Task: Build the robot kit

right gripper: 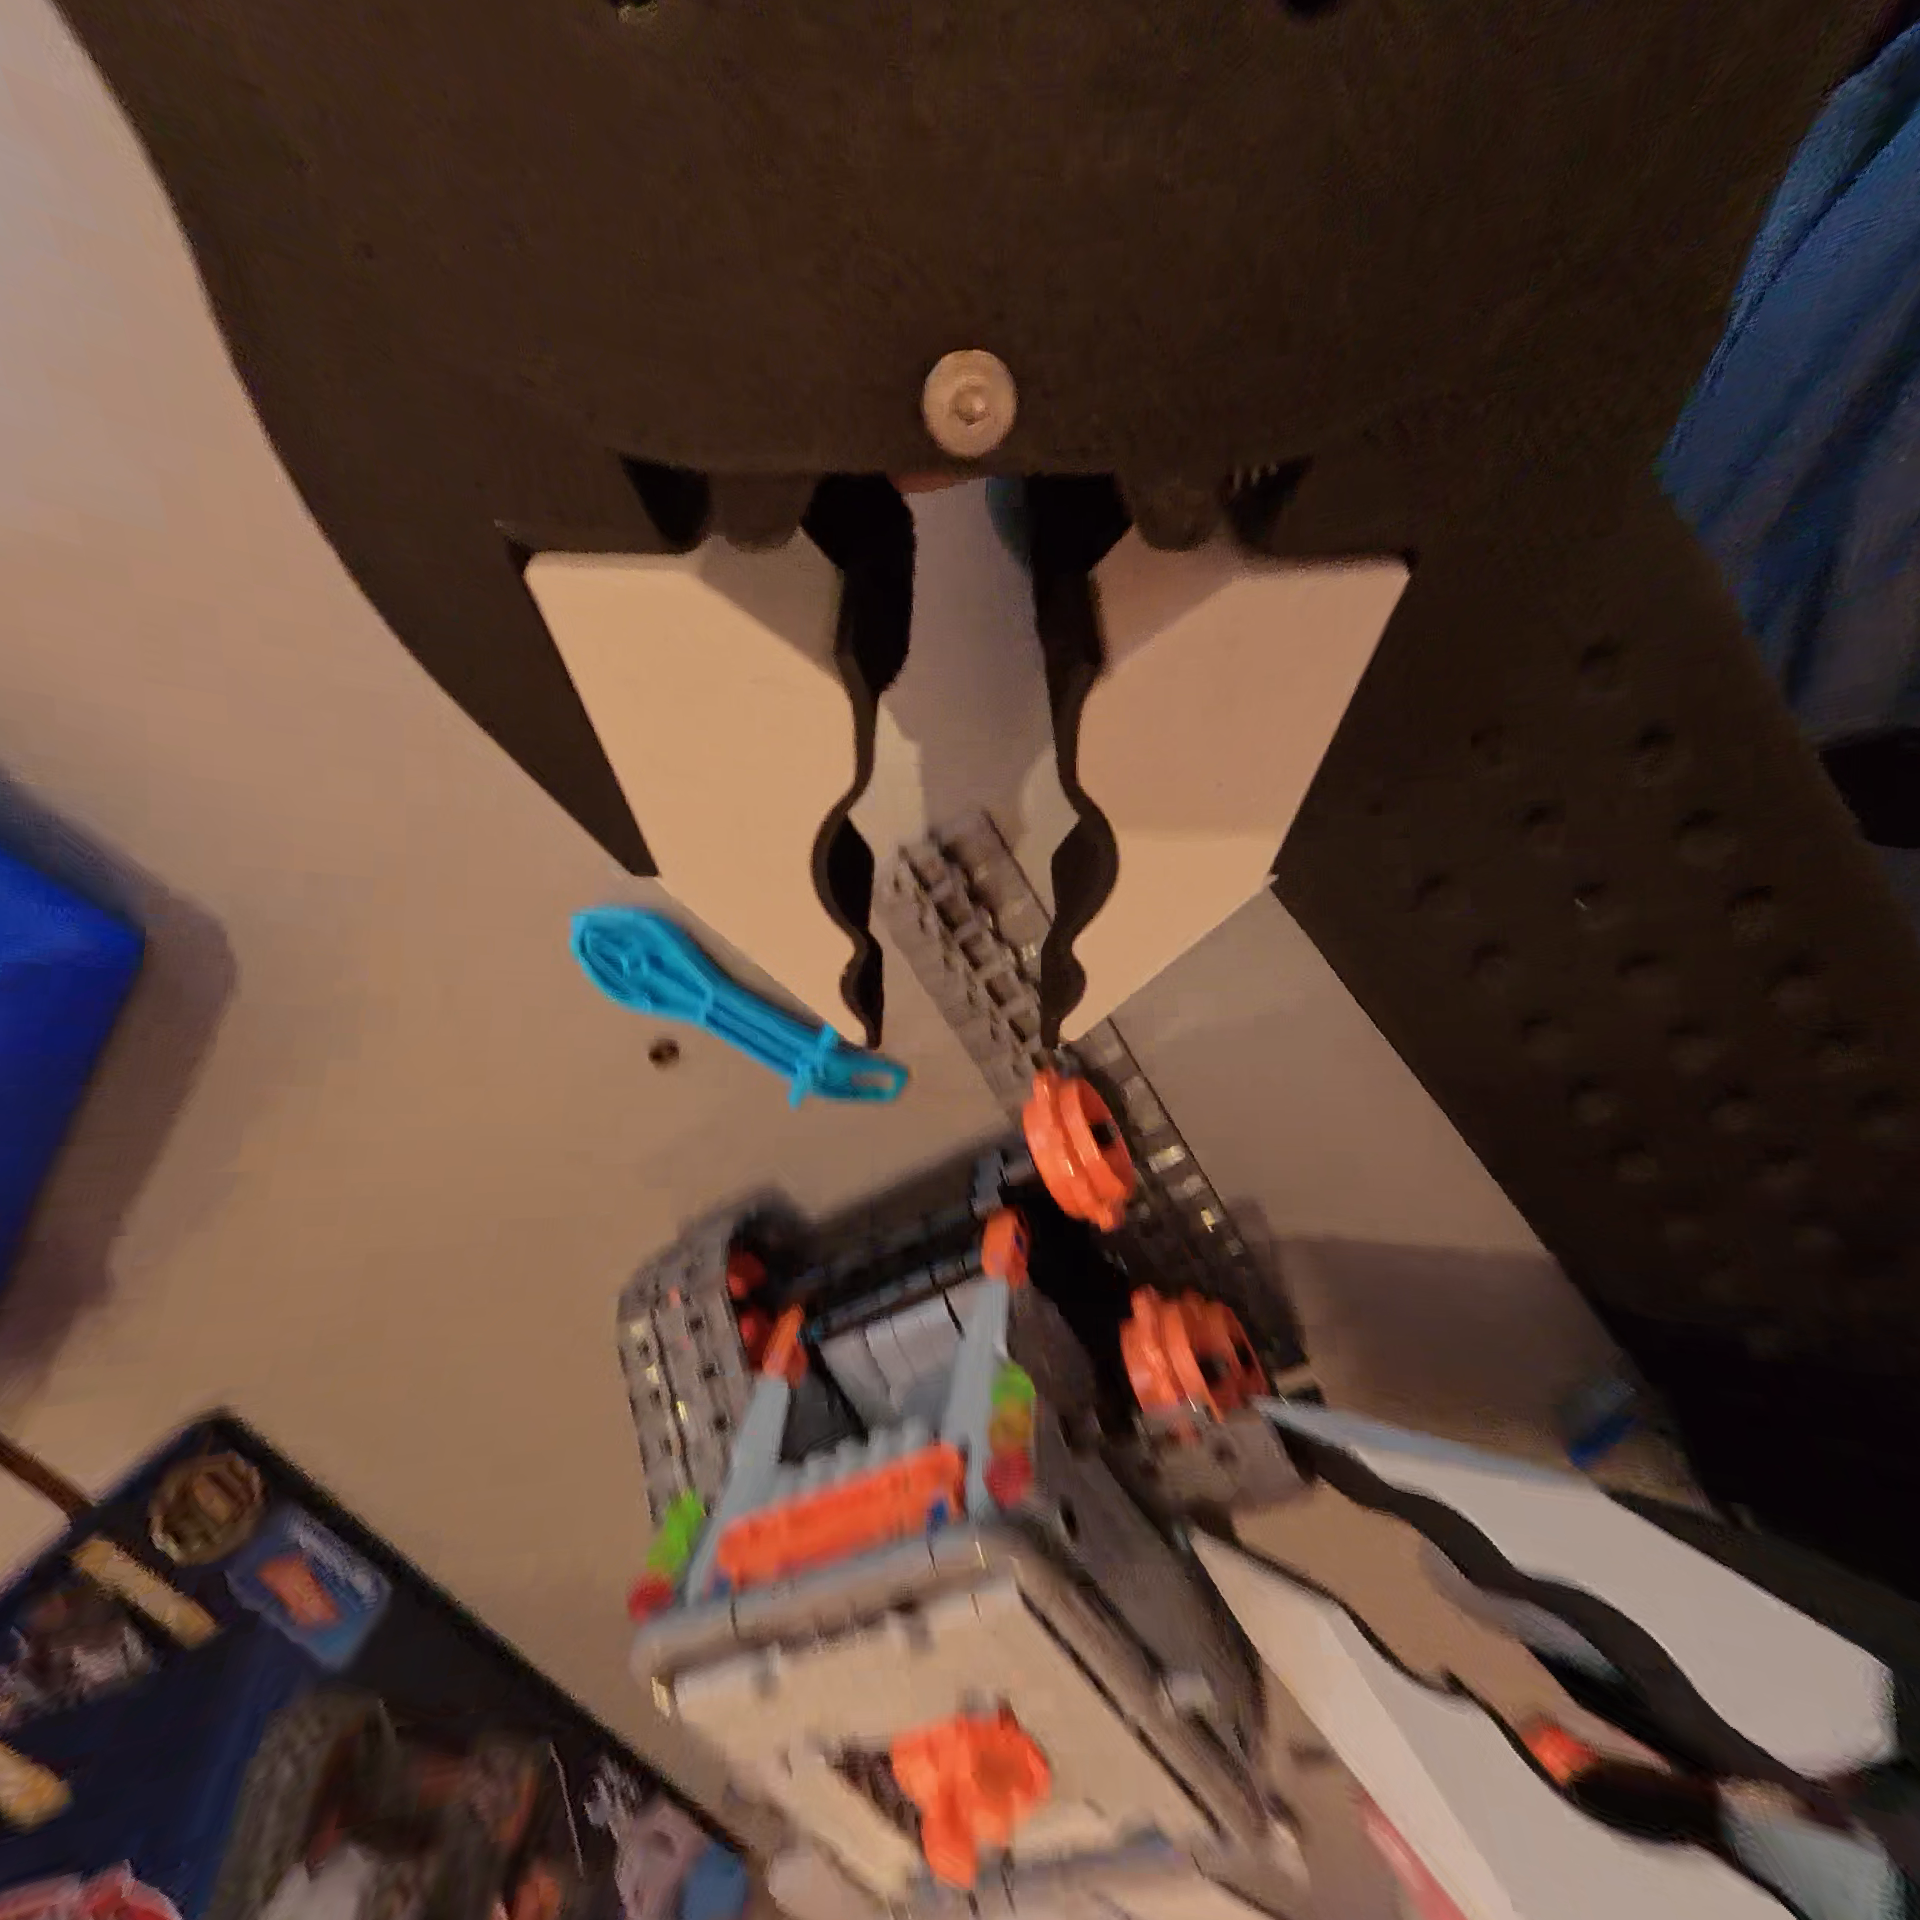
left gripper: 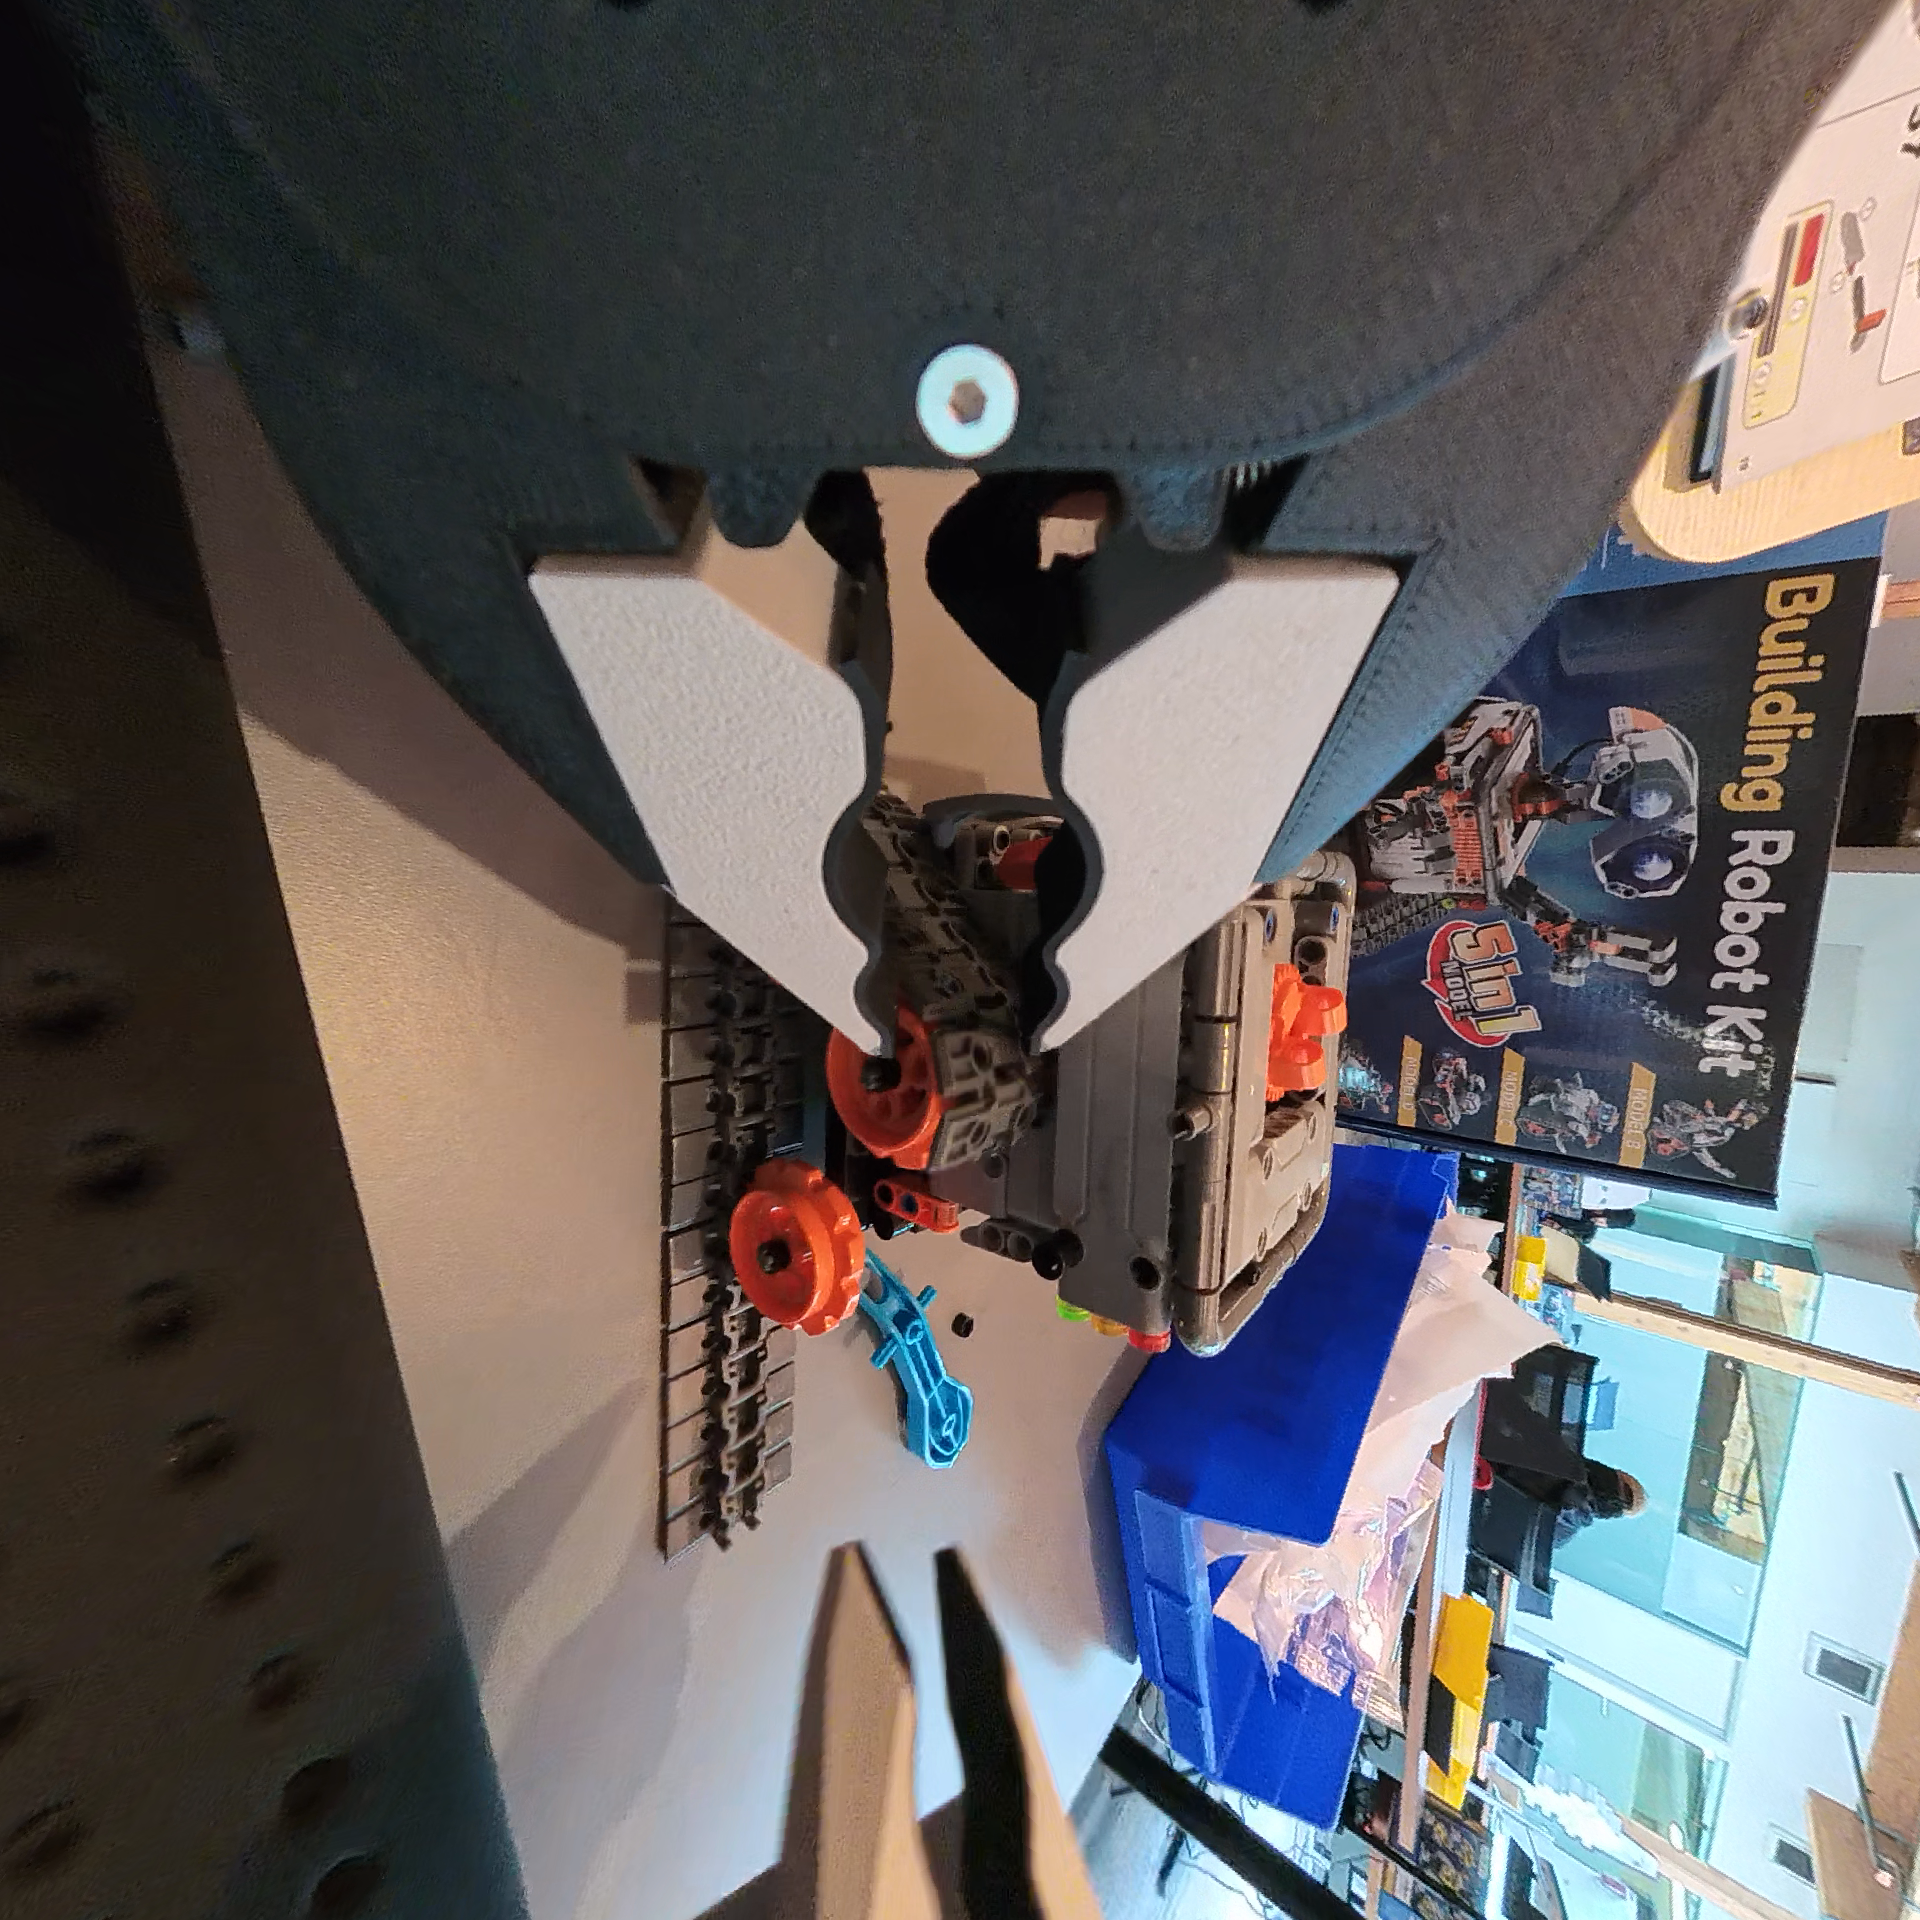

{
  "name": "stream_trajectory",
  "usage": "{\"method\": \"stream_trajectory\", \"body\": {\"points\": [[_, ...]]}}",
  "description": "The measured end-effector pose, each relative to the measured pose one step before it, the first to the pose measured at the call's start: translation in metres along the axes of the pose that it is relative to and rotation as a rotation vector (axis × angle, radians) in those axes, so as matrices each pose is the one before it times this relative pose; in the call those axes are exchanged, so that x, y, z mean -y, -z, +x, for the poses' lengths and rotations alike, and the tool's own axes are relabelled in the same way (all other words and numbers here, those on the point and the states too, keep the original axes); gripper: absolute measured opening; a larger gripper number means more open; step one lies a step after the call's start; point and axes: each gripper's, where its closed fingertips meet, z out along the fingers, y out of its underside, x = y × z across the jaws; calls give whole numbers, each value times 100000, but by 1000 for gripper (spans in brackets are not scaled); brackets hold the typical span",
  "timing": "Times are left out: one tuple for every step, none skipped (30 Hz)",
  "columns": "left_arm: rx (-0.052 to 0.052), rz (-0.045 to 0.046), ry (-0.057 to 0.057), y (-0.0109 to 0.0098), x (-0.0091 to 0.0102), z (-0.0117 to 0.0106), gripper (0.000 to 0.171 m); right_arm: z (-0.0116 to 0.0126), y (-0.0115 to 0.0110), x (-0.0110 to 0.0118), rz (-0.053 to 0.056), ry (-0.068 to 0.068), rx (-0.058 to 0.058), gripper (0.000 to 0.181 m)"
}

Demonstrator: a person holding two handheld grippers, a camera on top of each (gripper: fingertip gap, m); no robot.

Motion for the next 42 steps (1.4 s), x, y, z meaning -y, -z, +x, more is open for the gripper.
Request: {"method": "stream_trajectory", "body": {"points": [[-218, 213, -586, -21, 32, 77, 23, 175, 233, -1104, -3223, -2340, -3338, 30], [-49, 316, -440, -31, 51, 77, 23, 19, 163, -1007, -2532, -4038, -1227, 32], [49, -131, -565, -66, 1, 60, 24, 35, 70, -928, -2007, -4267, -633, 33], [119, -556, -748, -85, -50, 24, 25, 81, -31, -901, -2069, -4024, -410, 34], [156, 66, -813, -40, 59, -11, 25, 321, -137, -902, -2812, -3319, -1173, 35], [423, -162, -807, -2, 39, -93, 25, 297, -205, -760, -2888, -1898, -937, 36], [604, -10, -741, 50, 44, -149, 26, -93, -233, -442, -1710, -1226, 1184, 36], [-26, 615, 250, 90, 123, -109, 26, -333, -243, -145, -857, -863, 2312, 36], [-291, 620, 1396, 89, 95, -96, 26, -176, -234, -95, -1131, 50, 1079, 35], [327, 231, 1394, 75, 11, -172, 26, -15, -254, -79, -1449, 493, 28, 35], [299, 185, 165, 95, -21, -107, 26, -75, -278, 9, -1118, 174, 585, 33], [280, 281, -543, 140, 1, -57, 27, -108, -253, 53, -855, -130, 983, 33], [416, -34, -367, 187, -38, -98, 27, -17, -183, 24, -705, -298, 631, 33], [489, 1, 208, 254, 0, -163, 28, -5, -119, 68, -139, -482, 647, 31], [685, 653, 548, 309, 208, -215, 28, 7, -83, 73, 276, -649, 649, 30], [303, 1390, 96, 343, 557, -93, 28, 33, -39, 43, 393, -621, 373, 28], [29, 1796, -853, 300, 897, 110, 27, 60, 10, 36, 648, -729, 155, 24], [-476, 1783, -1526, 169, 1066, 366, 27, 38, 27, 45, 862, -739, 207, 20], [-936, 733, -2105, -6, 915, 524, 27, 11, 46, 77, 1099, -479, 145, 15], [-704, -254, -2689, -157, 655, 478, 28, 70, 89, 122, 1373, -383, -354, 5], [30, -82, -2042, -225, 606, 306, 27, 65, 77, 70, 1016, -294, -270, 4], [-417, 523, -380, -301, 714, 305, 27, -17, 97, 70, 898, -74, 344, 4], [-1743, 929, 1650, -406, 842, 499, 26, -43, 88, 96, 1082, -266, 495, 4], [-2739, -47, 2076, -577, 732, 697, 26, -33, 19, 45, 613, -195, 333, 4], [-1506, -1665, 486, -749, 502, 543, 27, -32, -90, -38, -105, 148, 135, 4], [-266, -2575, -49, -877, 324, 358, 27, -94, -71, 35, 209, 246, 556, 4], [-1729, -3209, 759, -957, 130, 585, 28, -223, 68, 249, 1518, 155, 1353, 4], [-1657, -2639, 1590, -961, 47, 472, 30, -259, 129, 335, 1995, -255, 1625, 3], [-188, -830, 2673, -935, 138, 146, 29, -169, 61, 239, 1450, -334, 1093, 3], [-2162, -1908, 3268, -934, -162, 415, 31, -96, -81, 82, 646, -83, 662, 3], [-2901, -2899, 3109, -863, -371, 522, 34, -98, -151, -15, 179, 99, 811, 2], [669, -2343, 2653, -743, -361, -50, 38, -170, -148, 36, 680, -139, 1557, 2], [812, -1841, 1795, -606, -333, -41, 37, -231, -75, 172, 1519, -802, 2152, 2], [523, -1530, 2000, -425, -276, -4, 37, -191, -39, 209, 1397, -735, 1767, 0], [1207, -485, 1439, -209, -38, -151, 37, -138, -18, 185, 920, 364, 882, 0], [738, -965, 978, -154, -49, -134, 38, -153, -24, 195, 814, 762, 926, 0], [639, -1445, 1074, -145, -102, -157, 38, -134, -53, 107, 283, 232, 1160, 0], [1476, -399, 1167, -161, 21, -261, 36, -54, -60, 22, -248, 76, 992, 0], [677, -1065, -147, -268, -119, -50, 34, -149, -15, 96, 336, 441, 1369, 0], [753, -2154, 109, -328, -336, -102, 28, -161, -9, 161, 644, 310, 1460, 0], [1079, -11, 999, -136, -63, -252, 25, -35, -19, 127, 452, 65, 768, 0], [183, 112, 1351, -40, -69, -83, 23, 68, -1, 124, 532, 72, 93, 0]]}}
